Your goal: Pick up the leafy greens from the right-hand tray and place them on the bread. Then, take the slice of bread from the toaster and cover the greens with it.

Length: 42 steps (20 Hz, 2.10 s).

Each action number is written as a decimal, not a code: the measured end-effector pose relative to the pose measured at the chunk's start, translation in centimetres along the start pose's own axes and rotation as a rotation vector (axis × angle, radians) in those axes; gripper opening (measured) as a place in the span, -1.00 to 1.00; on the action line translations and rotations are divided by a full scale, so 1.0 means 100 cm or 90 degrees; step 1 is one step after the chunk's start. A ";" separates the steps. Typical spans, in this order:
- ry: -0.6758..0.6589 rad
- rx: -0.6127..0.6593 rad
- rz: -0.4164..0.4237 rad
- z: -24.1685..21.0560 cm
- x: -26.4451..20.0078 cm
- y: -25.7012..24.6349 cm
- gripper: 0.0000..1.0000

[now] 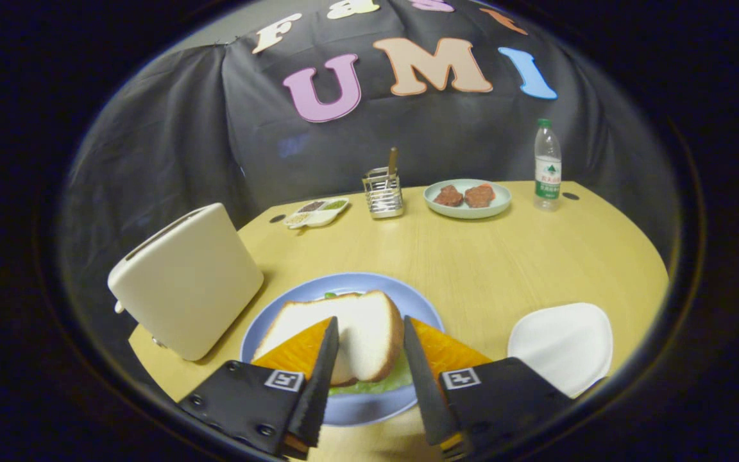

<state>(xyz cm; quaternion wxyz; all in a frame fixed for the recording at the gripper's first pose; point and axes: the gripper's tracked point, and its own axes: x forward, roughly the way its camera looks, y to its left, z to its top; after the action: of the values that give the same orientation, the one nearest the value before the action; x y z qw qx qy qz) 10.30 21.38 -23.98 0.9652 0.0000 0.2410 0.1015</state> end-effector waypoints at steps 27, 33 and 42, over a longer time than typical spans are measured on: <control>-0.333 -0.044 0.000 0.109 -0.218 -0.139 1.00; -0.328 -0.028 -0.040 0.089 -0.235 -0.176 0.99; -0.345 0.016 -0.046 0.078 -0.255 -0.201 0.99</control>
<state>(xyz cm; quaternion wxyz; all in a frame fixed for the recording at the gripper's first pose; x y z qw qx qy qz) -4.10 -2.94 -6.19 0.9974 0.0308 -0.0247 0.0601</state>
